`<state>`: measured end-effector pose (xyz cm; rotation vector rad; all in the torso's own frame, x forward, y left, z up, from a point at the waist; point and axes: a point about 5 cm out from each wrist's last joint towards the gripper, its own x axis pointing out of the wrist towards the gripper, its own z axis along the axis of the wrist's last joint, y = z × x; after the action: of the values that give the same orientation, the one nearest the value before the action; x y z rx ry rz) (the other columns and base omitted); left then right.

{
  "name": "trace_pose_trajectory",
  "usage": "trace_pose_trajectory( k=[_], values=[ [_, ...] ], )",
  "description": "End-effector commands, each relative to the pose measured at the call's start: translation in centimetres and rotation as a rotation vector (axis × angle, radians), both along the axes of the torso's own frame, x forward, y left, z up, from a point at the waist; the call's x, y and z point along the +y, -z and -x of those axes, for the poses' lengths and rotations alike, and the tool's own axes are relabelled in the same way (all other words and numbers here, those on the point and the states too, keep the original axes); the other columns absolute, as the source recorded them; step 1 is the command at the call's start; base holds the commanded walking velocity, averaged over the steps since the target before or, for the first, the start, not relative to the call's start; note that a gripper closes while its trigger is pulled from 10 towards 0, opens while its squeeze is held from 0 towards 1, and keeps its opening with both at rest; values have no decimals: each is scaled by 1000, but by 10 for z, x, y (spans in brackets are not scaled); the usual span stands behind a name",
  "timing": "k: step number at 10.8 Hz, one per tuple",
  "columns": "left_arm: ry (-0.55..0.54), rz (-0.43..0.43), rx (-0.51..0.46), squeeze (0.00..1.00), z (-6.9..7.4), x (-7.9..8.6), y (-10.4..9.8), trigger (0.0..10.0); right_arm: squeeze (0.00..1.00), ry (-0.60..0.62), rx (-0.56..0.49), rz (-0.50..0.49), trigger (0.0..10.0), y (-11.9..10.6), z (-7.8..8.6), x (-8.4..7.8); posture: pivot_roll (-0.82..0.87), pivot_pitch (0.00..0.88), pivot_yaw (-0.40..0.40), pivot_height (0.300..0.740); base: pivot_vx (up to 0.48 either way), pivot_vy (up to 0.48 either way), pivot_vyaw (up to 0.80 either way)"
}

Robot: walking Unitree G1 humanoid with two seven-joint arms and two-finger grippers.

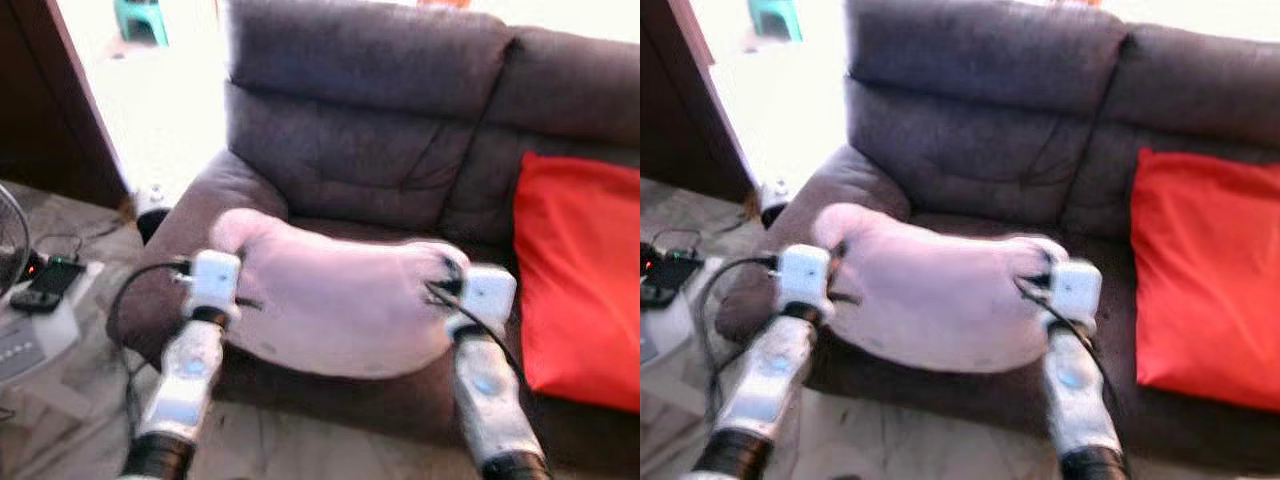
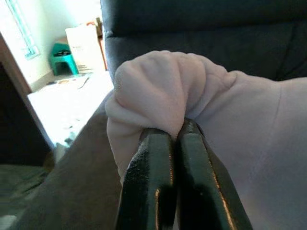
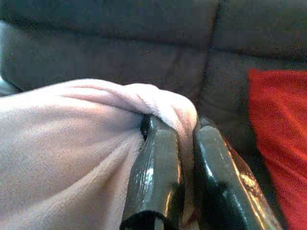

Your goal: Move the pillow to the sofa from floor

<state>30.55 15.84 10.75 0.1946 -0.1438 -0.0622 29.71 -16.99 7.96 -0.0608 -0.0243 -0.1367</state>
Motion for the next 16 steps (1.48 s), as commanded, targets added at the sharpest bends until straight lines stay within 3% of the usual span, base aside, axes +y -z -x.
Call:
trace_pose_trajectory(
  k=[1, 12, 14, 16],
  values=[
    [3, 26, -80, 0, -4, -4, -18, 10000, 0, 49, -49, 12, 10000, -10, 0, -15, 76, 48, -67, 740, 274, 0, 0],
    [12, 27, -84, 0, -7, -4, -21, 10000, 0, 49, -46, 12, 10000, -10, 0, -14, 76, 53, -68, 740, 277, 0, 0],
    [9, 87, -62, 0, -7, -2, -19, 10000, 0, 45, -1, 27, 10000, -7, -6, -14, 77, 53, -70, 740, 0, 0, 0],
    [23, 172, -12, 0, -8, 2, -18, 10000, 0, 23, 23, -2, 10000, -13, -25, -12, 83, 55, -79, 740, 0, 0, 0]
  ],
)
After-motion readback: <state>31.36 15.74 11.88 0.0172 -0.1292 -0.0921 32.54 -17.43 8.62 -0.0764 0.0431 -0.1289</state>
